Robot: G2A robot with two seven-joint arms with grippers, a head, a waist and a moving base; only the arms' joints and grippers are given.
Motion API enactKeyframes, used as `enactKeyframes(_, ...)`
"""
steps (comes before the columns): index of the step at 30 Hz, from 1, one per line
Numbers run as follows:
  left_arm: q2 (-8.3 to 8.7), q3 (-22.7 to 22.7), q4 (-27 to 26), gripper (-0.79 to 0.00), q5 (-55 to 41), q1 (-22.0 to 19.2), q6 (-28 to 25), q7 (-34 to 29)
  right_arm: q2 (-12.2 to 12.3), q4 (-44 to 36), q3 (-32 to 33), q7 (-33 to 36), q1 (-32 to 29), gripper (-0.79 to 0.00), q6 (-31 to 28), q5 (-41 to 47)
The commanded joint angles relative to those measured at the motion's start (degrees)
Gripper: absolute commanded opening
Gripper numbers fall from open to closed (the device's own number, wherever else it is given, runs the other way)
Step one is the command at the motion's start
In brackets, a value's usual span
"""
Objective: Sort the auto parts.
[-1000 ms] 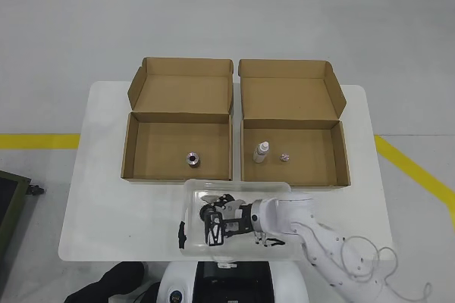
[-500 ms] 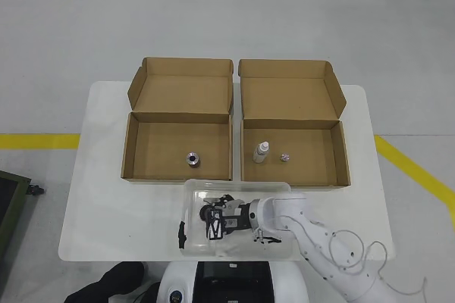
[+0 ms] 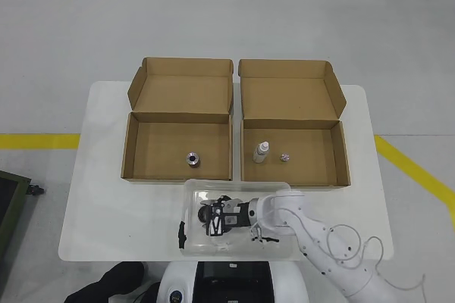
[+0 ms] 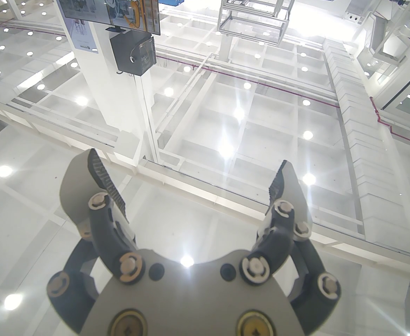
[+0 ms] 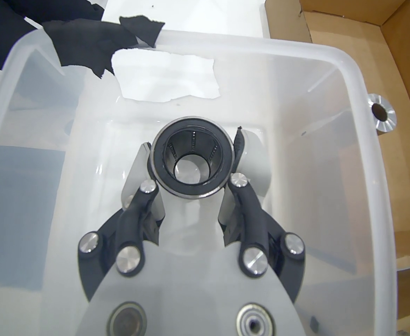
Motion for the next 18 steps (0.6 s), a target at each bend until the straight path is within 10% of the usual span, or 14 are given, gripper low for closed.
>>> enactKeyframes(1, 0.00, 0.0, 0.0, 0.000, 0.0, 0.0, 0.0, 0.0, 0.1, -0.5, 0.1, 0.1, 0.0, -0.785, -0.7, 0.9)
enactKeyframes(18, 0.00, 0.0, 0.0, 0.000, 0.0, 0.0, 0.0, 0.0, 2.2, -11.9, 8.6, 3.0, -2.9, -0.785, -5.2, 16.2)
